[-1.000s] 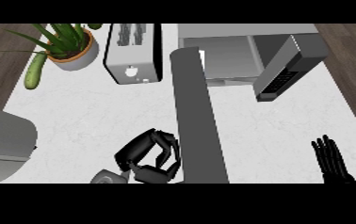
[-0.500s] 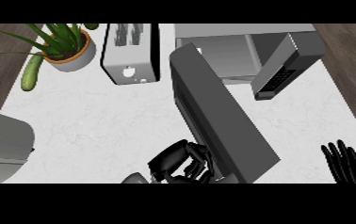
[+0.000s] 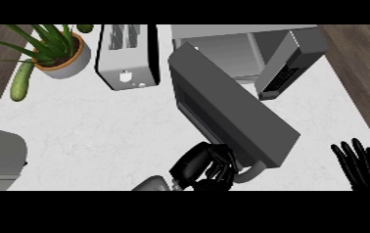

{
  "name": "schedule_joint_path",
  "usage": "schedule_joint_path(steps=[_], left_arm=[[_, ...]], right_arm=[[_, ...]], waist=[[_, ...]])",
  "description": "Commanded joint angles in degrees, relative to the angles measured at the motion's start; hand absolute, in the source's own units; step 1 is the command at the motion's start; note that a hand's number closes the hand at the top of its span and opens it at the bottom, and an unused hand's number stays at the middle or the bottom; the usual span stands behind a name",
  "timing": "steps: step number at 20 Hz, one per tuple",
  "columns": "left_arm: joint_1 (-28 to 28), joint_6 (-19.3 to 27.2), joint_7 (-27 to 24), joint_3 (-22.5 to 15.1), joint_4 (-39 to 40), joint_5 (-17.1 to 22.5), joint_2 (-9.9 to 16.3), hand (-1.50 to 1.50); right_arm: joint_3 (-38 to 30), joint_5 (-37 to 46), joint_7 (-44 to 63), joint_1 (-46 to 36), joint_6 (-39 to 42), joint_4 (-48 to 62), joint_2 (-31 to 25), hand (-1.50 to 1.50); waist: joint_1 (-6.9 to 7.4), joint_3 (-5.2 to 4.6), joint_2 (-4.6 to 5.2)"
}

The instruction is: Pick up the milk, place it into the microwave and close the microwave

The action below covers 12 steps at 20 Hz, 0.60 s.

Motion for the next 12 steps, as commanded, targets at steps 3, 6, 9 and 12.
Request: schedule_joint_path(steps=[3,6,9,12], left_arm=[[-7.0,9.0,1.4,-5.0,0.5,6.1,-1.8,1.50],[-10.0,12.6,0.8,-4.0,1.3,9.4,-1.8,1.50],[-11.7,15.8,-0.4,-4.3,2.1,12.2,-1.8,1.50],[-14.5,19.2,-1.0,-3.4,3.1,14.5,-1.8,1.50]], right_arm=[[1.8,-3.1,3.3,1.2,3.1,-7.7,-2.4,-1.50],[2.2,-5.0,5.8,0.0,2.8,-9.7,-3.0,-1.50],[1.8,-7.0,8.1,-0.2,2.7,-11.4,-4.2,-1.50],[2.8,-7.3,9.3,0.3,1.8,-12.8,-3.5,-1.50]], waist=[[-2.55,-0.14,0.27],[-2.63,-0.16,0.64],[-3.31,-0.21,0.95],[-4.28,-0.18,1.08]])
